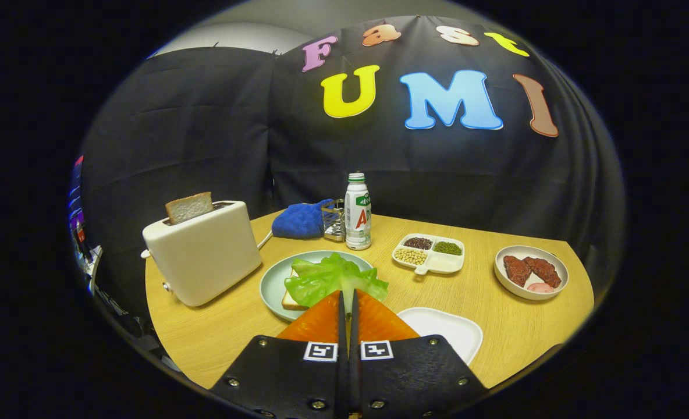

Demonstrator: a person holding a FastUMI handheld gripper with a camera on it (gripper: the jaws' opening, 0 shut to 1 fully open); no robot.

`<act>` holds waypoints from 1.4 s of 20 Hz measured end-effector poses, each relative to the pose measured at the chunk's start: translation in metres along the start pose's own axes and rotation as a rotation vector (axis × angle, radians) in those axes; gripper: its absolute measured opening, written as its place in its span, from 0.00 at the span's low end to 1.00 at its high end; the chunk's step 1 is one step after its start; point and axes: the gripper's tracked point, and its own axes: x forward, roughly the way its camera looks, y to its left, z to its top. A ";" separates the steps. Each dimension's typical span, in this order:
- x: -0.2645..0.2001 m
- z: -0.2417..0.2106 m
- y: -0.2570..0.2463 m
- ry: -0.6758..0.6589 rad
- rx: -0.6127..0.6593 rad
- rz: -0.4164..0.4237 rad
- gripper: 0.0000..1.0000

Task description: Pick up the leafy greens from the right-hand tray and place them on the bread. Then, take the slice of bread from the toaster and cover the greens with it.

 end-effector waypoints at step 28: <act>0.087 -0.015 0.047 0.028 0.045 -0.002 0.43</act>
